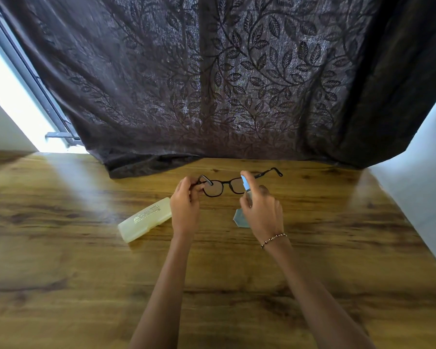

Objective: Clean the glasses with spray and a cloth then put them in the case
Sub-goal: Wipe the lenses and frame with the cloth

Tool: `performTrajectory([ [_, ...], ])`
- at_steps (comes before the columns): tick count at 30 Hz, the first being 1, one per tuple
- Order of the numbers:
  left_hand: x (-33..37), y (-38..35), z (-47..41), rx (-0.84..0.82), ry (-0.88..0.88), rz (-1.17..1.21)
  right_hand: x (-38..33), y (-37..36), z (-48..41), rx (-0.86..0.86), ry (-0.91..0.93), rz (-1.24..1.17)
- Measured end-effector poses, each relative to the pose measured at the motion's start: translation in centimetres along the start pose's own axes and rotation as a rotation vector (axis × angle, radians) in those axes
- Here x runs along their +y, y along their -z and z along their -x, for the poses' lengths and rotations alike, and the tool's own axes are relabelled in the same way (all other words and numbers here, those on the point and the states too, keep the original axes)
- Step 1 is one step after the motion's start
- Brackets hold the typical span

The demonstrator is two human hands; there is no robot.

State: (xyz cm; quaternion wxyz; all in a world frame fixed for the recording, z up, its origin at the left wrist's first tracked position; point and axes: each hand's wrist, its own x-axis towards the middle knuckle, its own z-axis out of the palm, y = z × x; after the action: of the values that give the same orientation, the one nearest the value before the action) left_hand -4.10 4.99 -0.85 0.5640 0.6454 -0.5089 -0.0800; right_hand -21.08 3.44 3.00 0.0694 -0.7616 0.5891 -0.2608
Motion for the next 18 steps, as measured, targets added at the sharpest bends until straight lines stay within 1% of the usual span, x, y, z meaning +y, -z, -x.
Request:
performTrajectory([
  [2,0.00,-0.01,0.02,-0.002,0.003,-0.010,-0.04,-0.01,-0.23,-0.012,0.027,0.035],
  [4,-0.02,-0.05,0.02,-0.005,0.010,-0.008,0.07,-0.13,-0.37,-0.006,0.015,0.047],
  [13,-0.36,0.06,-0.01,-0.002,0.029,-0.007,0.58,-0.20,-0.31,0.027,-0.061,-0.020],
  [18,-0.16,0.06,-0.02,-0.005,0.018,-0.014,0.65,-0.15,-0.55,-0.026,0.012,0.002],
])
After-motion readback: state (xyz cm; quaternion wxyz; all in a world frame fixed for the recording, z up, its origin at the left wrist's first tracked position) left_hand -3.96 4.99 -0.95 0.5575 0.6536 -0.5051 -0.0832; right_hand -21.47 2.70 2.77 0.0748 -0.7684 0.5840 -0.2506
